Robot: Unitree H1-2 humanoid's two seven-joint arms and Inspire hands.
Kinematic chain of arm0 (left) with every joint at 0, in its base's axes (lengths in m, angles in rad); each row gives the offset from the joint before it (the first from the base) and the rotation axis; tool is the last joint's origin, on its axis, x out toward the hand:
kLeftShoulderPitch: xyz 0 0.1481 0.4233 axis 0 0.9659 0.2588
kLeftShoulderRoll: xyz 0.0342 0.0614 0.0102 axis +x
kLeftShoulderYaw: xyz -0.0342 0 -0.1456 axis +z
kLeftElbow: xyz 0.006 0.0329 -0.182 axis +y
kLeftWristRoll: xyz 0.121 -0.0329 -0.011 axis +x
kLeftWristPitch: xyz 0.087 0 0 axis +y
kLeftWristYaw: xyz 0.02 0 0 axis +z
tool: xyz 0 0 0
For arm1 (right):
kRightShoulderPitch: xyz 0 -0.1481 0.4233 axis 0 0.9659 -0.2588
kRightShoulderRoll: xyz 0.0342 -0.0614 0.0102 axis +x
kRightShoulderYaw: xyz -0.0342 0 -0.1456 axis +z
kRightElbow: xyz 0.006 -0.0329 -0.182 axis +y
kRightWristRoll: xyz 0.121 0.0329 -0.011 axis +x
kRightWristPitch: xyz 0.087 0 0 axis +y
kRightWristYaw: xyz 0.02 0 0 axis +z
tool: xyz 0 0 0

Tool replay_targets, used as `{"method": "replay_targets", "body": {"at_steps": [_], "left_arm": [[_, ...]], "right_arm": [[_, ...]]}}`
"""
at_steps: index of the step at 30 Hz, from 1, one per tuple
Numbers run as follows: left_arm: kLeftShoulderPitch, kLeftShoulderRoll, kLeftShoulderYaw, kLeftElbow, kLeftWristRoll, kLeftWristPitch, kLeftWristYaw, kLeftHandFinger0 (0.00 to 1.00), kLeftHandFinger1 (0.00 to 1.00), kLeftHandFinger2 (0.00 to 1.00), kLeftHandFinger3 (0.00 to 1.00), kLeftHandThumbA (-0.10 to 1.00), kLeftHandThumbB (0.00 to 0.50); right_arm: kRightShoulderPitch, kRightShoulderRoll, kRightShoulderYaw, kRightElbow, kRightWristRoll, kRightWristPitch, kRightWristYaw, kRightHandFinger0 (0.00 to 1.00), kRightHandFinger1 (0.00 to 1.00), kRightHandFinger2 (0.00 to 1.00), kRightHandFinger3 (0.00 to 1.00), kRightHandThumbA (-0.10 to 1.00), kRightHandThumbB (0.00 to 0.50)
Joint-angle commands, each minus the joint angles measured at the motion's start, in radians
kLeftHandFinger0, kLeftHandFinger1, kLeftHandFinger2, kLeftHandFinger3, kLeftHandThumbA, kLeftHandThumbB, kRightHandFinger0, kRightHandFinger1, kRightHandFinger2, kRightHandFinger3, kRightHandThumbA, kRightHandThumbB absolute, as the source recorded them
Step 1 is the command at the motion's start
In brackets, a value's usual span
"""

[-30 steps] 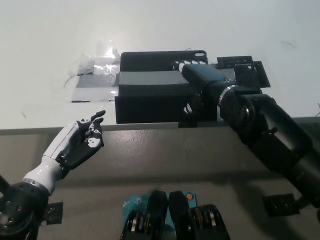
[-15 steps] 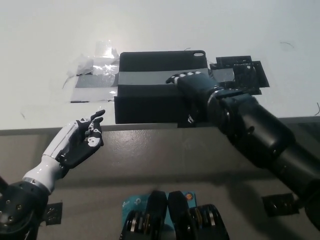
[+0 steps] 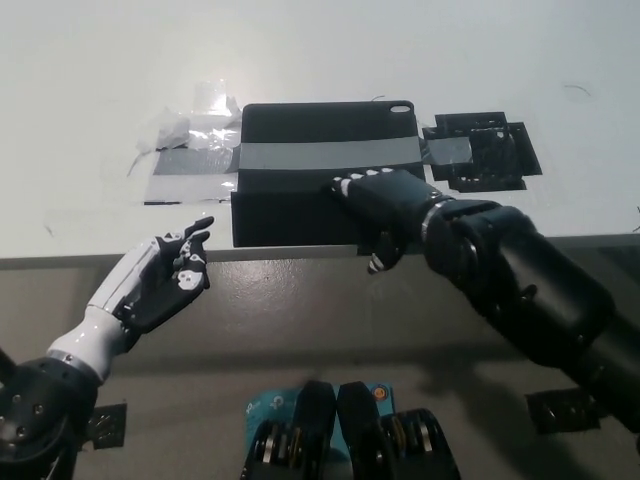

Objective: The robot uses its right hand to pull the cover of a folded tablet cover kept in the middle of the desk

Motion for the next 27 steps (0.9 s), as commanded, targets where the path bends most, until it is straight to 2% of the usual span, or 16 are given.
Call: {"method": "replay_targets", "body": {"at_steps": [1, 2, 9, 13, 14, 15, 17, 19, 20, 21, 22, 23, 24, 25, 26, 27], "left_arm": [[-0.040, 0.023, 0.008, -0.023, -0.002, -0.008, -0.014, 1.00, 1.00, 1.00, 1.00, 0.62, 0.217], [-0.040, 0.024, 0.008, -0.024, -0.003, -0.008, -0.016, 1.00, 1.00, 1.00, 1.00, 0.62, 0.225], [-0.049, 0.031, 0.003, -0.028, 0.003, -0.005, -0.019, 1.00, 1.00, 1.00, 1.00, 0.61, 0.193], [-0.064, 0.039, -0.002, -0.022, 0.005, -0.009, -0.027, 1.00, 1.00, 1.00, 1.00, 0.62, 0.189], [-0.063, 0.040, -0.005, -0.028, 0.008, -0.005, -0.026, 1.00, 1.00, 1.00, 1.00, 0.62, 0.188], [-0.069, 0.038, -0.009, -0.030, 0.002, -0.004, -0.032, 1.00, 1.00, 1.00, 1.00, 0.59, 0.165], [-0.073, 0.041, -0.010, -0.027, 0.004, -0.007, -0.032, 1.00, 1.00, 1.00, 1.00, 0.59, 0.160], [-0.070, 0.046, -0.010, -0.033, 0.006, -0.008, -0.034, 1.00, 1.00, 1.00, 1.00, 0.61, 0.179], [-0.071, 0.047, -0.011, -0.032, 0.008, -0.008, -0.036, 1.00, 1.00, 1.00, 1.00, 0.61, 0.182], [-0.072, 0.049, -0.012, -0.030, 0.010, -0.009, -0.037, 1.00, 1.00, 1.00, 1.00, 0.61, 0.182], [-0.073, 0.051, -0.012, -0.034, 0.009, 0.000, -0.037, 1.00, 1.00, 1.00, 1.00, 0.60, 0.170], [-0.071, 0.050, -0.011, -0.032, 0.008, -0.007, -0.036, 1.00, 1.00, 1.00, 1.00, 0.58, 0.169], [-0.069, 0.050, -0.010, -0.030, 0.006, -0.016, -0.037, 1.00, 1.00, 1.00, 1.00, 0.57, 0.161], [-0.072, 0.053, -0.008, -0.029, 0.004, -0.017, -0.038, 1.00, 1.00, 1.00, 1.00, 0.57, 0.161], [-0.070, 0.054, -0.007, -0.038, 0.002, -0.009, -0.037, 1.00, 1.00, 1.00, 1.00, 0.57, 0.165], [-0.068, 0.056, -0.005, -0.040, 0.002, -0.009, -0.038, 1.00, 1.00, 1.00, 1.00, 0.57, 0.163]], "right_arm": [[-0.007, -0.015, -0.037, -0.042, -0.001, 0.072, 0.072, 1.00, 1.00, 1.00, 1.00, 0.96, 0.500], [0.003, -0.017, -0.042, -0.035, 0.001, 0.061, 0.067, 1.00, 1.00, 1.00, 1.00, 0.96, 0.500], [0.037, 0.002, -0.100, 0.003, 0.036, 0.040, 0.038, 1.00, 1.00, 1.00, 1.00, 1.00, 0.499], [0.040, 0.046, -0.170, 0.022, 0.031, 0.106, 0.086, 1.00, 1.00, 1.00, 1.00, 1.00, 0.500], [0.038, 0.052, -0.178, 0.017, 0.028, 0.106, 0.110, 1.00, 1.00, 1.00, 0.89, 1.00, 0.500], [0.043, 0.092, -0.260, 0.029, -0.003, 0.106, 0.195, 1.00, 1.00, 1.00, 1.00, 1.00, 0.500], [0.042, 0.127, -0.330, 0.052, -0.001, 0.106, 0.244, 1.00, 1.00, 1.00, 1.00, 1.00, 0.500], [0.027, 0.141, -0.338, 0.066, 0.013, 0.106, 0.293, 1.00, 1.00, 1.00, 1.00, 1.00, 0.500], [0.027, 0.145, -0.343, 0.068, 0.007, 0.106, 0.297, 0.75, 0.88, 0.84, 0.53, 1.00, 0.500], [0.027, 0.149, -0.347, 0.070, 0.002, 0.106, 0.299, 0.42, 0.61, 0.79, 0.72, 1.00, 0.500], [0.032, 0.169, -0.385, 0.068, -0.030, 0.106, 0.322, 0.09, 0.26, 0.62, 0.72, 1.00, 0.500], [0.044, 0.201, -0.455, 0.077, -0.063, 0.106, 0.356, 0.15, 0.33, 0.77, 1.00, 1.00, 0.500], [0.056, 0.225, -0.511, 0.075, -0.090, 0.106, 0.392, 0.24, 0.55, 1.00, 1.00, 1.00, 0.500], [0.055, 0.237, -0.531, 0.079, -0.105, 0.106, 0.406, 0.24, 0.60, 1.00, 1.00, 1.00, 0.500], [0.070, 0.263, -0.598, 0.060, -0.182, 0.106, 0.477, 0.47, 0.92, 1.00, 1.00, 1.00, 0.500], [0.073, 0.265, -0.603, 0.045, -0.210, 0.106, 0.519, 0.55, 1.00, 1.00, 1.00, 1.00, 0.500]]}}
